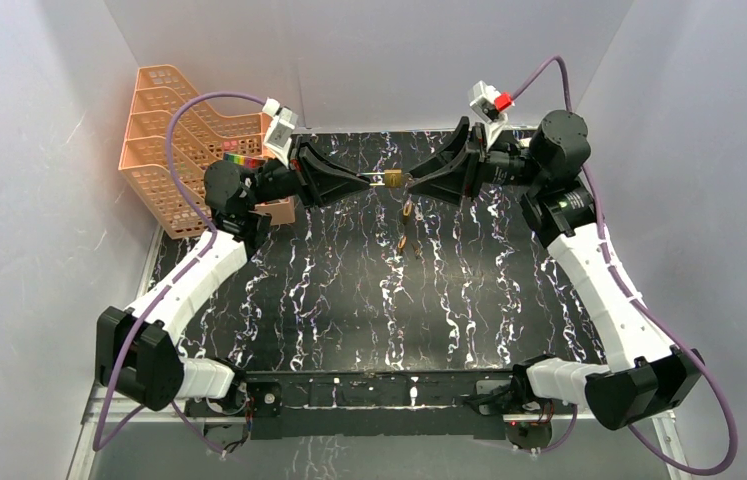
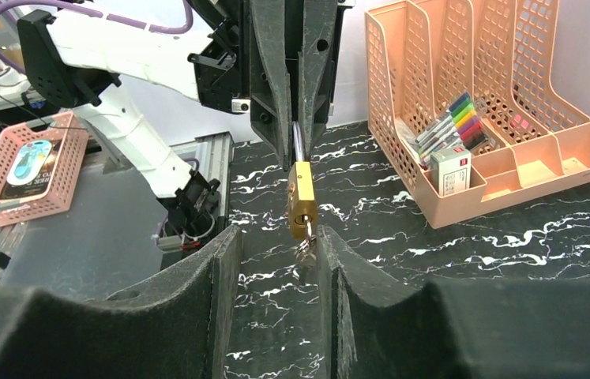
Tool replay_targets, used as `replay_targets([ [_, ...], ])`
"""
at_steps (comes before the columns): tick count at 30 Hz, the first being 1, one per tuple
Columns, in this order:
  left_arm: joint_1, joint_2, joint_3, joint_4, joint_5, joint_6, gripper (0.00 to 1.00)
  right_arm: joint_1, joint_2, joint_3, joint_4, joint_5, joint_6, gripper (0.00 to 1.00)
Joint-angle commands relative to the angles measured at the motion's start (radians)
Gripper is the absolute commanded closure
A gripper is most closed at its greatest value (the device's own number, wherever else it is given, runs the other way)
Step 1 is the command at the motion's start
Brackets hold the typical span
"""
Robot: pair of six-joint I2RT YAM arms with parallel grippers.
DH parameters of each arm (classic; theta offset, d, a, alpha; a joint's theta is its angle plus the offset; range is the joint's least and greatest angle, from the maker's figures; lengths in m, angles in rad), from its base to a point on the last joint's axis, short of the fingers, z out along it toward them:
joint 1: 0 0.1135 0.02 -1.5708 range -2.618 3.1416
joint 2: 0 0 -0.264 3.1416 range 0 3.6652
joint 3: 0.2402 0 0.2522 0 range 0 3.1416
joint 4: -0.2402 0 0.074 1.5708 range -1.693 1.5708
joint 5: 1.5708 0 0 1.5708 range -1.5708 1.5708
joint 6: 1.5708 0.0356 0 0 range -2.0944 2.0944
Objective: Lock with the key
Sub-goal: Lock the lock.
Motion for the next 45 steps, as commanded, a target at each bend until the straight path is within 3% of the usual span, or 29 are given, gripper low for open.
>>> replay_targets([
  [1, 0.003, -0.009, -0.005, 0.055, -0.011, -0.003, 1.0, 0.001, 0.001, -0.009, 0.071, -0.02, 0.025, 0.54],
  [10, 0.004, 0.001, -0.004, 0.063, -0.011, -0.004, 1.0, 0.001, 0.007, -0.012, 0.073, -0.02, 0.025, 0.68],
  [19, 0.003, 0.012, 0.0, 0.068, -0.01, -0.007, 1.0, 0.001, 0.012, -0.015, 0.076, -0.008, 0.025, 1.0],
  [33, 0.007, 0.007, -0.005, 0.069, -0.019, -0.004, 1.0, 0.001, -0.005, -0.023, 0.073, 0.002, 0.009, 1.0],
  [45, 0.029, -0.005, -0.008, 0.069, -0.02, -0.012, 1.0, -0.001, -0.028, 0.003, -0.044, 0.033, -0.093, 1.0],
])
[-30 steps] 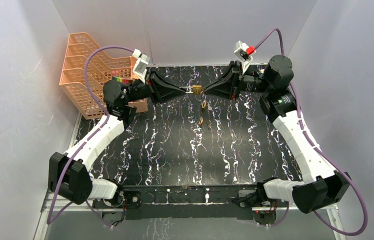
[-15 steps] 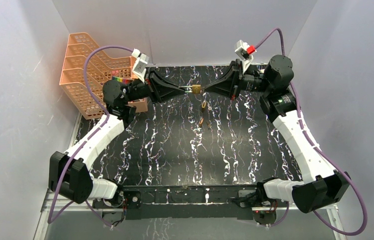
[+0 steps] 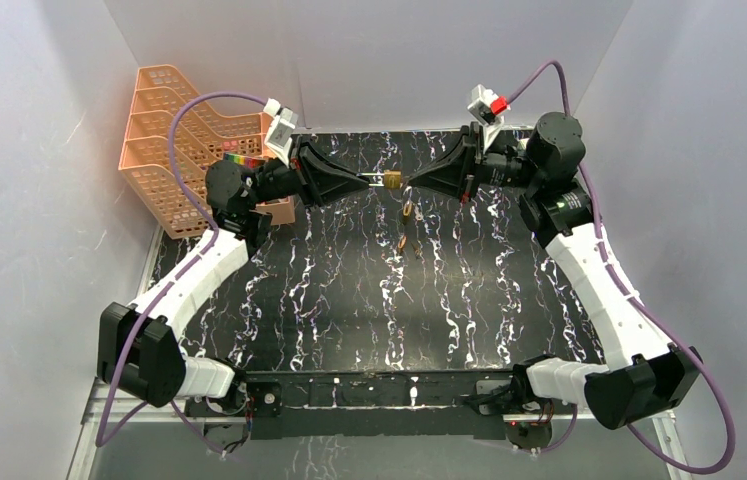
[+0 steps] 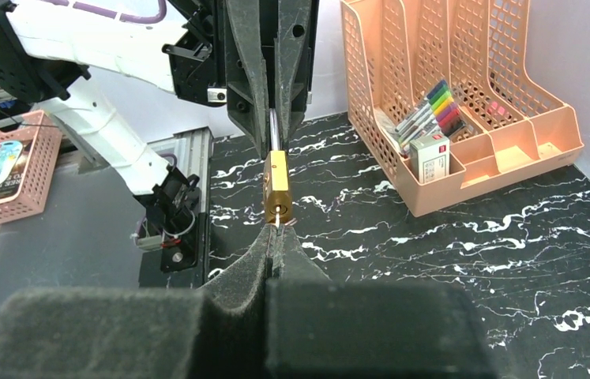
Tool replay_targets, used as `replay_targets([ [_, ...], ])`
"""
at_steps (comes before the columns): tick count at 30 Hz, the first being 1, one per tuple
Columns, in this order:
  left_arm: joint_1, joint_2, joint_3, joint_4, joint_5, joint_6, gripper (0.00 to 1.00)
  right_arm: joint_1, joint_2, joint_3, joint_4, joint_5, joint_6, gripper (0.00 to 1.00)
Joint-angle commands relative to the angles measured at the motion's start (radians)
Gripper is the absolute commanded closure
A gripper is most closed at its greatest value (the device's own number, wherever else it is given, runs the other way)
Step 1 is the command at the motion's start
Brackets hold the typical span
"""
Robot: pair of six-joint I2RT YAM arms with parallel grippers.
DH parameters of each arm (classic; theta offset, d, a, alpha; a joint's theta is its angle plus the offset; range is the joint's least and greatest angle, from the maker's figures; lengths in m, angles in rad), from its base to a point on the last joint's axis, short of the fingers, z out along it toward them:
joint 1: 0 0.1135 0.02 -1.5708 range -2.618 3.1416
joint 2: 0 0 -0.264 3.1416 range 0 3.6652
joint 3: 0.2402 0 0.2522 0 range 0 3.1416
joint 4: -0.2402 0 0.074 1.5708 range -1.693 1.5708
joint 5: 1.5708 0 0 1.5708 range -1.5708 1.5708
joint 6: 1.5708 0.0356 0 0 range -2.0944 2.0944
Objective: Lock with the key
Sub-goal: Lock the lock.
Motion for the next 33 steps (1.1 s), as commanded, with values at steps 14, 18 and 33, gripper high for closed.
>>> replay_targets([
  [14, 0.043, -0.05, -0.023, 0.044, -0.018, -0.006, 1.0, -0.008, -0.051, 0.022, -0.054, 0.02, -0.07, 1.0],
  [18, 0.051, -0.057, -0.033, 0.044, -0.018, -0.007, 1.0, -0.015, -0.06, 0.018, -0.056, 0.019, -0.071, 1.0],
  [33, 0.065, -0.081, -0.074, 0.043, -0.017, -0.015, 1.0, -0.047, -0.088, 0.006, -0.064, 0.015, -0.077, 1.0],
])
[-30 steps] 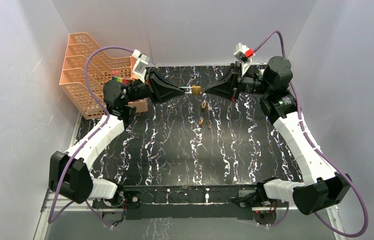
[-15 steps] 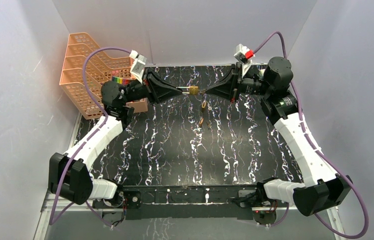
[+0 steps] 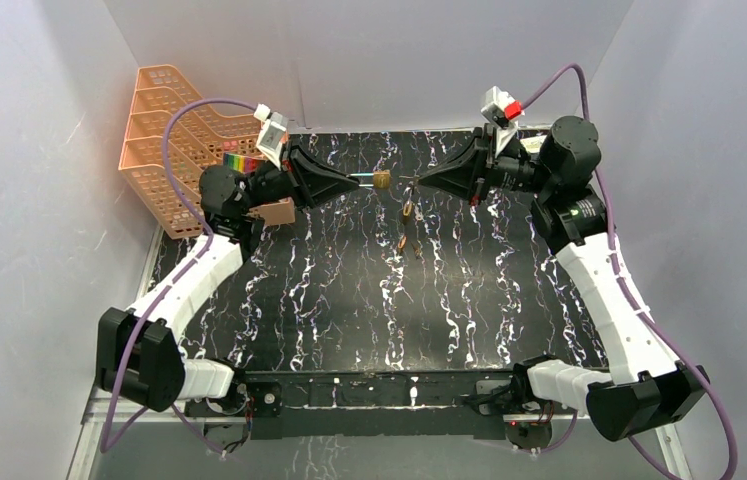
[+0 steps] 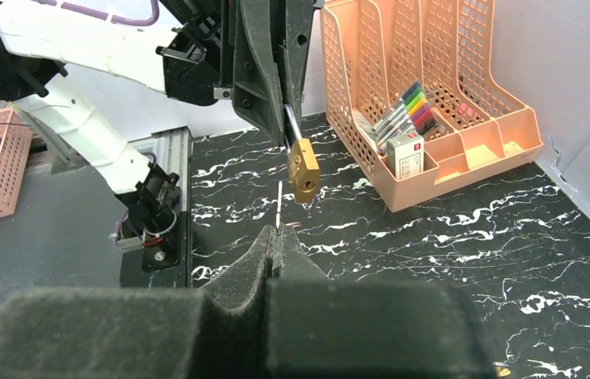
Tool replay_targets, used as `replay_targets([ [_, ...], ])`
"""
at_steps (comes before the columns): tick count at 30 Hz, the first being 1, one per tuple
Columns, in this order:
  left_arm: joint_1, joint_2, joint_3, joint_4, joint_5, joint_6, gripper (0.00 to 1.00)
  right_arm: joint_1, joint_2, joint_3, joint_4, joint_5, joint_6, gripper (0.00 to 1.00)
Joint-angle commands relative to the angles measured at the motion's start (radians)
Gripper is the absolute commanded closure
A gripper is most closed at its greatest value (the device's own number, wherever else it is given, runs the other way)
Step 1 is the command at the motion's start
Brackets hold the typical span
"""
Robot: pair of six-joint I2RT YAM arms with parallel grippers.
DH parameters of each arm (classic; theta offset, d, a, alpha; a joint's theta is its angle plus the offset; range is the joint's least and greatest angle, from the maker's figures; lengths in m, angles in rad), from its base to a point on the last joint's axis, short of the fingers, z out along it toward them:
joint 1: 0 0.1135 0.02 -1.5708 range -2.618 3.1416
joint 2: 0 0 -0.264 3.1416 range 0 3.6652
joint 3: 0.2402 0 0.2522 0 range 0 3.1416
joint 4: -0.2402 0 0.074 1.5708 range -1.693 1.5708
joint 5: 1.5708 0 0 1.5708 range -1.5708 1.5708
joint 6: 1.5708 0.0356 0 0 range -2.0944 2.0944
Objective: Lock with the key
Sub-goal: Lock the lock, then place the lock at the center of the board.
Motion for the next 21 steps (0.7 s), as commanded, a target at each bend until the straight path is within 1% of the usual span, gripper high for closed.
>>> replay_targets([
  [1, 0.01, -0.06, -0.016, 0.042, -0.009, -0.003, 1.0, -0.014, -0.033, 0.005, 0.012, -0.01, -0.011, 1.0],
  [5, 0.017, -0.071, -0.038, 0.01, -0.003, 0.011, 1.0, -0.023, -0.043, 0.001, 0.012, -0.009, -0.018, 1.0],
  [7, 0.018, -0.08, -0.034, -0.055, -0.005, 0.04, 1.0, -0.029, -0.047, -0.002, -0.012, -0.007, -0.02, 1.0],
  [10, 0.019, -0.106, -0.013, -0.227, -0.035, 0.135, 1.0, -0.033, -0.051, -0.005, -0.036, 0.011, -0.031, 1.0],
  [12, 0.018, -0.127, 0.011, -0.398, -0.077, 0.235, 1.0, -0.034, -0.045, -0.001, -0.064, 0.038, -0.043, 1.0],
  [14, 0.017, -0.147, 0.033, -0.531, -0.117, 0.317, 1.0, -0.034, -0.038, 0.005, -0.094, 0.066, -0.057, 1.0],
  [17, 0.011, -0.162, 0.056, -0.687, -0.176, 0.409, 1.0, -0.034, -0.027, 0.012, -0.133, 0.143, -0.063, 1.0],
  [21, -0.031, -0.152, 0.075, -0.828, -0.292, 0.477, 1.0, -0.034, -0.01, 0.022, -0.189, 0.24, -0.07, 1.0],
])
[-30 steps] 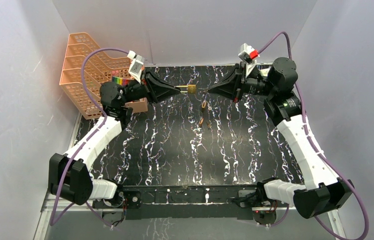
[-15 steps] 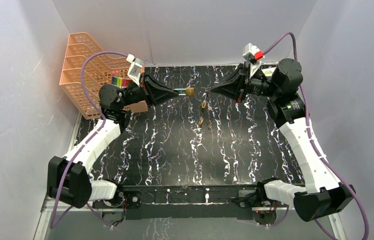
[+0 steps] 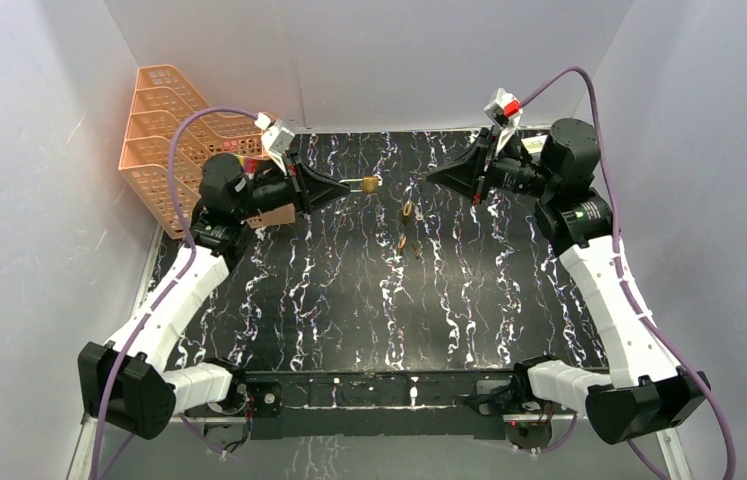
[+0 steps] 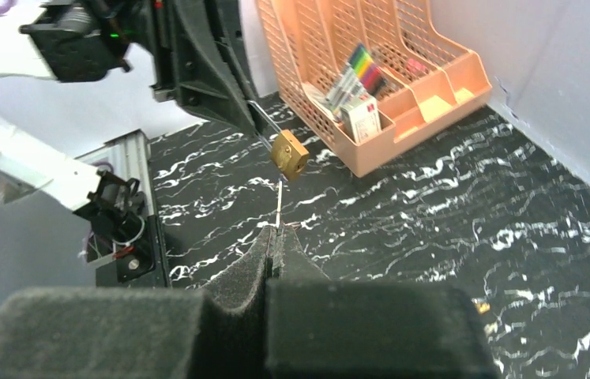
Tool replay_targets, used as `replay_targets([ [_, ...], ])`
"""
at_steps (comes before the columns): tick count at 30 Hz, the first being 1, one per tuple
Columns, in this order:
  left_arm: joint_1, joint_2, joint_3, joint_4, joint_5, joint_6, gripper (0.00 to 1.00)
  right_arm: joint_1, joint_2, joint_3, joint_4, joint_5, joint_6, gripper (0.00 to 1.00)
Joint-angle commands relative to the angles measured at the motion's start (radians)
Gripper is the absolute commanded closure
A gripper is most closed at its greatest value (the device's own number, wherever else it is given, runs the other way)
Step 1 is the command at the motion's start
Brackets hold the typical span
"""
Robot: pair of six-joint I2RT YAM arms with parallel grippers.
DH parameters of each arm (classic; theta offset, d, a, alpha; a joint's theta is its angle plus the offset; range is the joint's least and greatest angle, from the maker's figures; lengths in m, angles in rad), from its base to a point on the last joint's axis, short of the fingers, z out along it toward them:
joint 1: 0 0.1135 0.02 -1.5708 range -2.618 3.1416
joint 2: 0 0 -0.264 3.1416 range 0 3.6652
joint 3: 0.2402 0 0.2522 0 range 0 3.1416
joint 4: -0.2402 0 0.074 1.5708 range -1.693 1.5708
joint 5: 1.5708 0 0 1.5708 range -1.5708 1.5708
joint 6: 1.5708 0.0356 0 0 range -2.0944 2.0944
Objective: Lock with the key
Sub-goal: Place the lock at the center of the board.
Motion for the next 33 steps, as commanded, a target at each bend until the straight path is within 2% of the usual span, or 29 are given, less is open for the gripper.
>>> replay_targets([
  [1, -0.054, -0.013, 0.059, -0.244, -0.169, 0.144, 1.0, -0.004, 0.011, 0.024, -0.067, 0.138, -0.022, 1.0],
  [5, -0.171, 0.028, 0.102, -0.378, -0.372, 0.228, 1.0, -0.004, -0.002, 0.009, -0.11, 0.222, -0.051, 1.0],
  [9, -0.253, 0.088, 0.143, -0.468, -0.492, 0.244, 1.0, -0.005, -0.017, -0.016, -0.138, 0.257, -0.077, 1.0],
  [19, -0.336, 0.197, 0.224, -0.691, -0.682, 0.268, 1.0, -0.005, -0.054, -0.116, -0.111, 0.282, -0.078, 1.0],
  [29, -0.432, 0.26, 0.213, -0.792, -0.857, 0.23, 1.0, -0.005, -0.07, -0.192, -0.153, 0.363, -0.058, 1.0],
  [33, -0.457, 0.303, 0.237, -0.826, -0.886, 0.206, 1.0, -0.005, -0.101, -0.234, -0.172, 0.381, -0.023, 1.0],
])
